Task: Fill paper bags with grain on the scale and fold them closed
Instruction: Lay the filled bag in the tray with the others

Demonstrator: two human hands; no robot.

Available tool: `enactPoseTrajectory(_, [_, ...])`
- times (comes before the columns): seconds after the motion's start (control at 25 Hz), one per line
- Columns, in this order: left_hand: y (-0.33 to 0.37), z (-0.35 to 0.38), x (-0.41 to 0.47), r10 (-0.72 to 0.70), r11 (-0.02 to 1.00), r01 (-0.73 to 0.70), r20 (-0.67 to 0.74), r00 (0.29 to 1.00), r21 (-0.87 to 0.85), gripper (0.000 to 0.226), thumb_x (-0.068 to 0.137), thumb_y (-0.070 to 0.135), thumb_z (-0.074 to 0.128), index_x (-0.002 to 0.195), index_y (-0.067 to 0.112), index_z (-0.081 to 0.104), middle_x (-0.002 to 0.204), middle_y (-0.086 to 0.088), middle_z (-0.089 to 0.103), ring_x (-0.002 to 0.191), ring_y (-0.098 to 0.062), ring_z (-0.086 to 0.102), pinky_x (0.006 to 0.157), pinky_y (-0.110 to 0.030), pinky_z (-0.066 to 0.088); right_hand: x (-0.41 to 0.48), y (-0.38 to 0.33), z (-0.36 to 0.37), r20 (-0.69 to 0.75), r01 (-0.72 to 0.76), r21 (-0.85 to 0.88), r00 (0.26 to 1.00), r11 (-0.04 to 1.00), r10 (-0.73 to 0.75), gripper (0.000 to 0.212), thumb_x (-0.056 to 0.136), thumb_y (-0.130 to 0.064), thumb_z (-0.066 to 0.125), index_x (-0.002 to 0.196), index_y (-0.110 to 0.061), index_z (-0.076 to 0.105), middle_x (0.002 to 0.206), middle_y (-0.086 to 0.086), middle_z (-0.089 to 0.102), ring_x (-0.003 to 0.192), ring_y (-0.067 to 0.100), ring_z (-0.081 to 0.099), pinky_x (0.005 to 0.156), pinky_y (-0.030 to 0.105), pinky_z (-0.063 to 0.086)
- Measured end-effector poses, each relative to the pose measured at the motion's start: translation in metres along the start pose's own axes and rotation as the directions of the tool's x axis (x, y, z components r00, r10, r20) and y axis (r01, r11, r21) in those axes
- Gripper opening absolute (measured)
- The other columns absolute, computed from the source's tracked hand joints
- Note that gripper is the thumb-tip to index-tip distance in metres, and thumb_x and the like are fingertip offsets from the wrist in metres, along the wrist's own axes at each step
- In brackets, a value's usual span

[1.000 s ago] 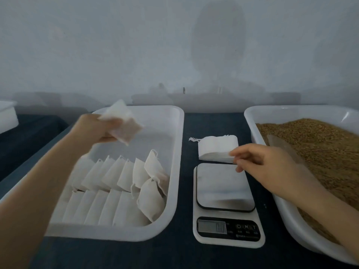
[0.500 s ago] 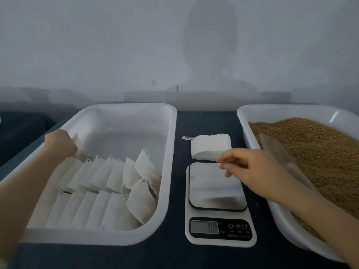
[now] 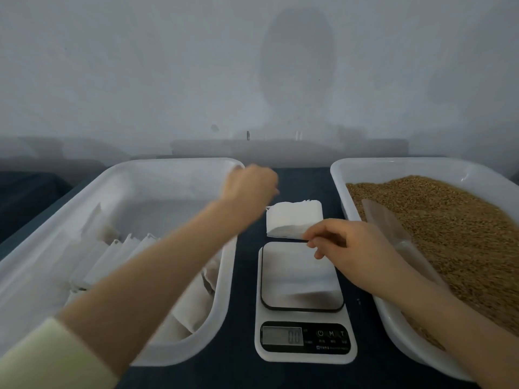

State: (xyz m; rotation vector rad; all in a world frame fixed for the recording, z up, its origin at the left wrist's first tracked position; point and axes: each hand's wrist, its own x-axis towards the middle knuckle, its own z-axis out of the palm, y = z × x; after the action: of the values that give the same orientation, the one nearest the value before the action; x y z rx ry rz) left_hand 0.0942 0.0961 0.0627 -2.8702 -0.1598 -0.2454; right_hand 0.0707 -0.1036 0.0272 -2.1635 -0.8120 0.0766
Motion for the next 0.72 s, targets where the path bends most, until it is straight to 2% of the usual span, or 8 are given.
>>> enactPoseTrajectory(0.08, [0.041, 0.017, 0.014, 0.135, 0.991, -0.131, 0.220, 0.966, -0.032, 0.017, 0.097, 0.029, 0.052, 0.094, 0.014, 0.057, 0.099, -0.004, 0.063, 0.095, -0.024, 0.058, 0.084, -0.033, 0.037, 0.001, 0.001, -0.001, -0.040, 0.011, -0.005, 0.999, 1.000, -0.011, 0.019, 0.092, -0.015, 0.057, 0.091, -0.032, 0.066, 0.078, -0.010, 0.069, 0.073, -0.004, 0.064, 0.069, 0.006, 0.045])
enactPoseTrajectory(0.16, [0.061, 0.038, 0.020, 0.187, 0.982, -0.189, 0.342, 0.921, -0.028, 0.009, 0.096, 0.021, 0.052, 0.094, 0.012, 0.054, 0.100, -0.005, 0.060, 0.098, -0.023, 0.057, 0.088, -0.033, 0.038, 0.001, 0.003, -0.002, -0.065, 0.020, 0.000, 0.998, 1.000, -0.019, 0.019, 0.092, -0.015, 0.056, 0.092, -0.031, 0.067, 0.079, -0.009, 0.070, 0.073, -0.002, 0.064, 0.070, 0.008, 0.047])
enactPoseTrajectory(0.28, [0.069, 0.053, 0.022, 0.241, 0.961, -0.267, 0.267, 0.933, 0.066, 0.012, 0.096, 0.009, 0.047, 0.103, 0.012, 0.057, 0.108, -0.003, 0.062, 0.104, -0.023, 0.059, 0.080, -0.030, 0.036, 0.003, 0.005, -0.003, -0.107, 0.013, 0.023, 0.994, 1.000, -0.010, 0.022, 0.092, -0.013, 0.056, 0.090, -0.032, 0.066, 0.080, -0.007, 0.070, 0.071, 0.005, 0.065, 0.068, 0.017, 0.051])
enactPoseTrajectory(0.4, [0.072, 0.052, 0.021, 0.280, 0.954, -0.295, 0.189, 0.941, 0.055, 0.014, 0.096, 0.005, 0.044, 0.102, 0.010, 0.056, 0.101, -0.003, 0.062, 0.095, -0.022, 0.062, 0.071, -0.029, 0.035, 0.004, 0.005, -0.002, -0.113, 0.004, 0.023, 0.994, 1.000, -0.001, 0.022, 0.092, -0.013, 0.055, 0.091, -0.032, 0.066, 0.080, -0.007, 0.069, 0.072, 0.005, 0.065, 0.069, 0.018, 0.052])
enactPoseTrajectory(0.52, [0.075, 0.048, 0.020, 0.189, 0.982, -0.188, 0.201, 0.961, -0.024, 0.012, 0.095, 0.006, 0.046, 0.099, 0.008, 0.057, 0.098, -0.005, 0.062, 0.089, -0.023, 0.062, 0.068, -0.030, 0.037, 0.003, 0.005, -0.002, -0.110, 0.005, 0.021, 0.994, 1.000, -0.003, 0.021, 0.092, -0.013, 0.055, 0.092, -0.031, 0.066, 0.079, -0.008, 0.068, 0.072, 0.002, 0.064, 0.071, 0.014, 0.050])
enactPoseTrajectory(0.6, [0.069, 0.038, 0.018, 0.087, 0.980, -0.051, 0.181, 0.980, -0.194, 0.012, 0.095, 0.010, 0.049, 0.103, 0.006, 0.057, 0.089, -0.005, 0.057, 0.081, -0.022, 0.059, 0.067, -0.029, 0.041, 0.003, 0.007, -0.003, -0.137, -0.004, 0.030, 0.991, 1.000, 0.008, 0.019, 0.092, -0.012, 0.055, 0.094, -0.026, 0.068, 0.081, -0.010, 0.068, 0.073, 0.000, 0.064, 0.070, 0.011, 0.049])
enactPoseTrajectory(0.64, [0.061, 0.031, 0.016, 0.014, 0.943, 0.035, 0.145, 0.989, -0.331, 0.013, 0.096, 0.014, 0.049, 0.102, 0.004, 0.055, 0.086, -0.005, 0.054, 0.077, -0.020, 0.056, 0.064, -0.028, 0.041, 0.004, 0.008, -0.004, -0.162, -0.012, 0.034, 0.987, 0.999, 0.017, 0.018, 0.092, -0.012, 0.056, 0.096, -0.024, 0.069, 0.083, -0.011, 0.068, 0.075, 0.000, 0.064, 0.071, 0.010, 0.049])
enactPoseTrajectory(0.72, [0.041, 0.013, 0.008, -0.145, 0.758, 0.163, 0.080, 0.986, -0.632, 0.018, 0.097, 0.020, 0.049, 0.086, 0.005, 0.050, 0.079, -0.006, 0.054, 0.065, -0.017, 0.056, 0.053, -0.025, 0.042, 0.004, 0.008, -0.004, -0.211, -0.016, 0.021, 0.977, 1.000, 0.020, 0.017, 0.092, -0.013, 0.057, 0.101, -0.021, 0.069, 0.087, -0.014, 0.065, 0.079, -0.002, 0.063, 0.072, 0.009, 0.048])
